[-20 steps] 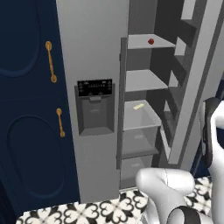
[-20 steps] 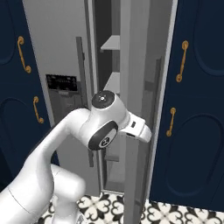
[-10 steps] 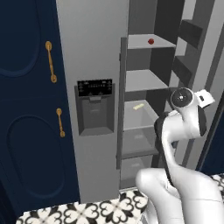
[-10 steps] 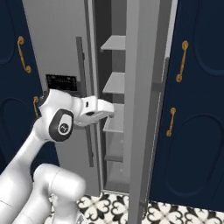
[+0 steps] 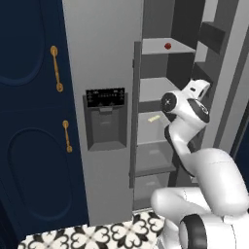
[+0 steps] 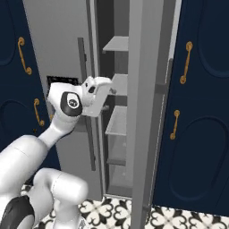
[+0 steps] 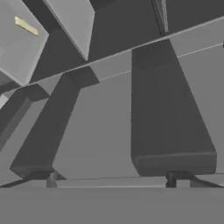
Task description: Take the strawberry from the fridge and place it on top of the pancake, located on the dining counter.
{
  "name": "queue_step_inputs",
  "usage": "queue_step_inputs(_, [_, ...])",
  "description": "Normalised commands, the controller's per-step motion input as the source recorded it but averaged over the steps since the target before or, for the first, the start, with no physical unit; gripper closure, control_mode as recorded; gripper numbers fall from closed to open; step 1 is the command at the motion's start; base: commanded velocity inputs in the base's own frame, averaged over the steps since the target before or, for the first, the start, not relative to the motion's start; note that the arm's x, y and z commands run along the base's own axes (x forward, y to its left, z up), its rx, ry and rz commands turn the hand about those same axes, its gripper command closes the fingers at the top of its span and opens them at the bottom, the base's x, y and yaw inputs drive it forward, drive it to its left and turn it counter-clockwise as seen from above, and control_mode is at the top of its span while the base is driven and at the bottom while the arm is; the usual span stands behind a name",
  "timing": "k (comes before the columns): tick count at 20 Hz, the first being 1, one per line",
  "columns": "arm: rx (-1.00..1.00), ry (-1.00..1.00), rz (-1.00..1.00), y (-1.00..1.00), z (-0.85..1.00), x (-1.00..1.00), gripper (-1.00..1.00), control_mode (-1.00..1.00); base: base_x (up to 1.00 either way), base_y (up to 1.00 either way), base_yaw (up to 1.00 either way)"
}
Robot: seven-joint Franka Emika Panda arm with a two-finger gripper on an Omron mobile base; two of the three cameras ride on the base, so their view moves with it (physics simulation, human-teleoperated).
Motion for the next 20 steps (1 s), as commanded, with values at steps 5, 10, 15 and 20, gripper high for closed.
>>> queue_step_inputs(5, [0.00, 0.10, 0.00, -0.56, 0.16, 0.44, -1.00, -1.00, 0.00, 0.00, 0.00])
queue_step_inputs(10, [0.00, 0.14, -0.05, -0.82, 0.02, 0.17, -1.00, -1.00, 0.00, 0.00, 0.00])
queue_step_inputs(15, [0.00, 0.14, -0.09, -0.68, 0.00, 0.03, -1.00, -1.00, 0.00, 0.00, 0.00])
queue_step_inputs(20, [0.00, -0.01, -0.01, 0.14, 0.00, -0.24, -1.00, -1.00, 0.00, 0.00, 0.00])
